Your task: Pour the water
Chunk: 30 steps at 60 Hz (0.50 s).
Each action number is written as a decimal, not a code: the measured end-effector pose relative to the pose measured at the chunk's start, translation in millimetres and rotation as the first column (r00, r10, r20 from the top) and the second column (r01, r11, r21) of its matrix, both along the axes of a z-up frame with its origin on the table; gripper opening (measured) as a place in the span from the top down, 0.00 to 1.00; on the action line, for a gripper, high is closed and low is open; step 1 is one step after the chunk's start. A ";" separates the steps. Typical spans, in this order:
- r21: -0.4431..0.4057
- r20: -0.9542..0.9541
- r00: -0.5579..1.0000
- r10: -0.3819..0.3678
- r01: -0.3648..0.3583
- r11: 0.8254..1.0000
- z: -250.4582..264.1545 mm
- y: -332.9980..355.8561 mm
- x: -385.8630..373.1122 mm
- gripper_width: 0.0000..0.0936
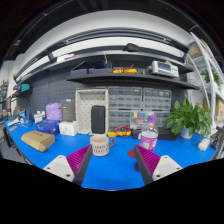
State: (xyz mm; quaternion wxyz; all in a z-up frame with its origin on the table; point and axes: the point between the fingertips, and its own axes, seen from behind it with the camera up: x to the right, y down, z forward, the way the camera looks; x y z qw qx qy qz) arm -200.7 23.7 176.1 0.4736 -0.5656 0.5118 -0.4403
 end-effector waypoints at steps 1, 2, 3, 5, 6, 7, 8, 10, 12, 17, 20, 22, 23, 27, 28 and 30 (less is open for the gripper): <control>-0.003 0.000 1.000 0.001 -0.001 1.000 -1.8 -1.3 -0.2 0.07; -0.006 -0.001 1.000 0.000 0.000 1.000 -4.7 -4.1 -0.5 0.08; -0.009 -0.004 1.000 -0.005 0.005 1.000 -8.4 -7.6 -0.6 0.08; -0.012 -0.009 1.000 -0.017 0.016 1.000 -17.1 -17.0 -1.5 0.08; -0.014 -0.008 1.000 -0.022 0.022 1.000 -21.0 -21.9 -1.6 0.08; -0.015 -0.006 1.000 -0.026 0.026 1.000 -24.7 -26.7 -1.5 0.08; -0.016 -0.001 1.000 -0.031 0.031 0.999 -28.3 -31.9 -1.1 0.08; -0.018 0.006 0.999 -0.044 0.044 0.999 -35.2 -43.6 -0.8 0.08; -0.015 0.015 0.998 -0.063 0.063 0.998 -41.1 -57.1 0.9 0.08; -0.003 0.008 0.994 -0.113 0.113 0.994 -57.3 -90.8 4.6 0.08; 0.011 -0.001 0.991 -0.134 0.134 0.991 -62.5 -106.0 10.3 0.09; 0.024 -0.003 0.990 -0.139 0.139 0.990 -64.2 -113.4 15.5 0.09; 0.031 -0.004 0.990 -0.140 0.140 0.990 -65.0 -116.4 18.9 0.09; 0.051 -0.001 0.990 -0.143 0.143 0.988 -62.2 -124.4 32.0 0.08; 0.053 0.005 0.991 -0.137 0.136 0.989 -62.1 -126.8 36.9 0.08; 0.051 0.010 0.992 -0.128 0.127 0.991 -59.5 -127.7 45.0 0.08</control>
